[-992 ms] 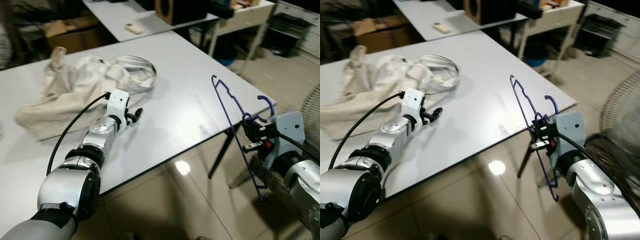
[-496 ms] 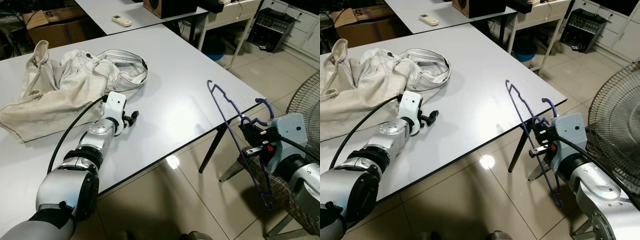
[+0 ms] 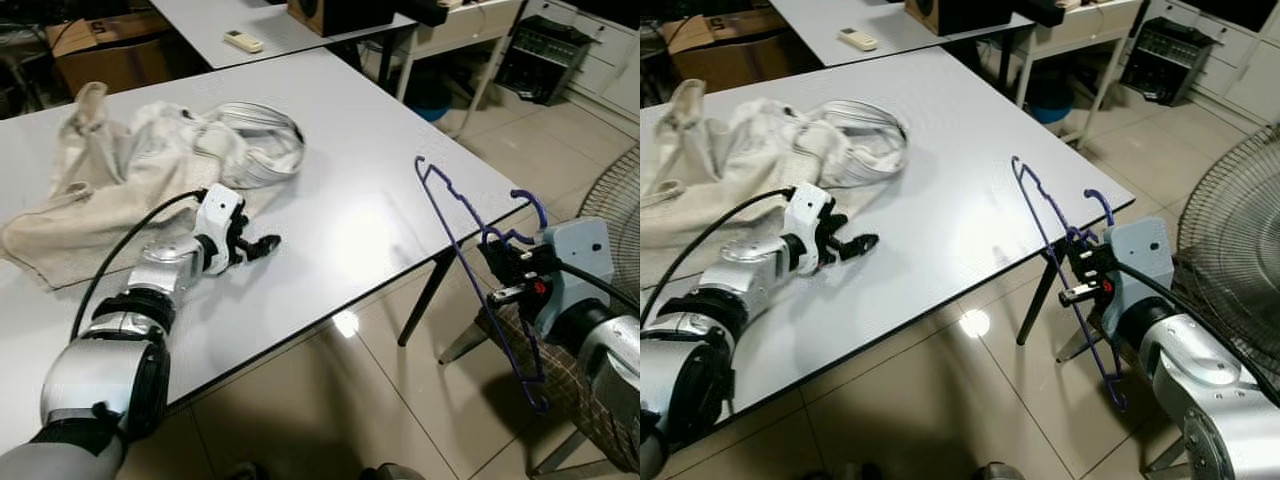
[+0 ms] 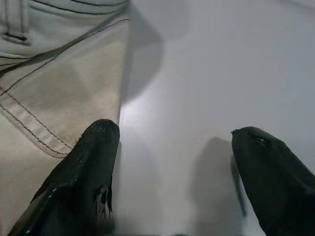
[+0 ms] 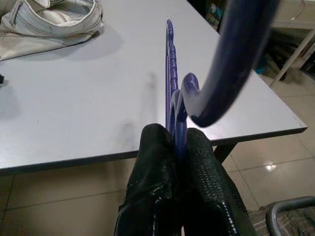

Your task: Hang hanger

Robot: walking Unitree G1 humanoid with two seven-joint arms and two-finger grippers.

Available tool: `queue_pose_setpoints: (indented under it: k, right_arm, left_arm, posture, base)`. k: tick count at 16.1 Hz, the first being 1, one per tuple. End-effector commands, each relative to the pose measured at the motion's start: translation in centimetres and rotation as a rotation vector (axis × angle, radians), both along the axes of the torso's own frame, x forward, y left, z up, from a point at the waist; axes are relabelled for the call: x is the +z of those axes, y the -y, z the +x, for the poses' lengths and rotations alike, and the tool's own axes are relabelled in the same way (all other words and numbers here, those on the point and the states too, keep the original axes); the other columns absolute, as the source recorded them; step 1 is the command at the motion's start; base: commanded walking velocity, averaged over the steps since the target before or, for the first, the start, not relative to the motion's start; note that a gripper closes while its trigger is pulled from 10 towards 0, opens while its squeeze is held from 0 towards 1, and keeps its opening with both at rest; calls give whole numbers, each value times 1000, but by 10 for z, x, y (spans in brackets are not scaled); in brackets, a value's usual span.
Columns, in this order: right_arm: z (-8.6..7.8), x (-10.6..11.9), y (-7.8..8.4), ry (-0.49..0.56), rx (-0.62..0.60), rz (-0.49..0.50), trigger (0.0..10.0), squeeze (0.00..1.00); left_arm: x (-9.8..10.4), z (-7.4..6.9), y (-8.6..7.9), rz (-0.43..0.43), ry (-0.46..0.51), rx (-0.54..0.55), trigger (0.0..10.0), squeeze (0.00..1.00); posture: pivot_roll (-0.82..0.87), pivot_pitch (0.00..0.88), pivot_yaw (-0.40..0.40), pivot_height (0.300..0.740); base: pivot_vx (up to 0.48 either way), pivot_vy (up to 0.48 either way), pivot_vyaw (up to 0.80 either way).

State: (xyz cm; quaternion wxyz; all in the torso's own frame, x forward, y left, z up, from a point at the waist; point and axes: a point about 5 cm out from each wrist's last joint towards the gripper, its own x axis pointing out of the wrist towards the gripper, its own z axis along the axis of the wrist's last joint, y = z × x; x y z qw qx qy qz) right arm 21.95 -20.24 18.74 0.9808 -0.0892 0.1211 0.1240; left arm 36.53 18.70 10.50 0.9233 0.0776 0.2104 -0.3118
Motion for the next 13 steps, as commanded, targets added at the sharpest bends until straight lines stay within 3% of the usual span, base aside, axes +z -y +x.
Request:
queue_pose_setpoints:
  k: [1,4,7,9,10,12,13]
  right_arm:
    - [2,2,-2,8,15,4,10000,0]
    - [6,0,-4,11,25,13,10000,0]
    - [6,-3,-8,13,21,28,10000,0]
    - [7,-6,-9,14,18,37,10000,0]
    - [8,-7,-11,21,12,45,10000,0]
    - [8,-8,-11,25,8,50,10000,0]
    - [11,-9,-12,31,3,58,10000,0]
  left_arm:
    - [-37,-24,-2,37,-207,-71,10000,0]
    - [-31,-33,-20,22,-272,-211,10000,0]
    - [-31,-52,-51,99,-410,-351,10000,0]
    - [-27,-59,-68,132,-444,-373,10000,0]
    - [-17,-65,-88,130,-461,-365,10000,0]
    - [-12,-70,-102,152,-463,-350,10000,0]
    - [-5,-76,-121,184,-460,-302,10000,0]
  posture:
    - [-235,81,-34,740]
    - [-210,73,-29,740]
    - [-185,61,-12,740]
    - [-174,52,-1,740]
    - [-163,42,9,740]
    - [-157,38,13,740]
    - [-127,18,19,740]
  base:
    - [0,0,0]
    - [0,0,0]
    - [0,0,0]
    - [0,0,0]
    - [0,0,0]
    - [0,0,0]
    - [0,0,0]
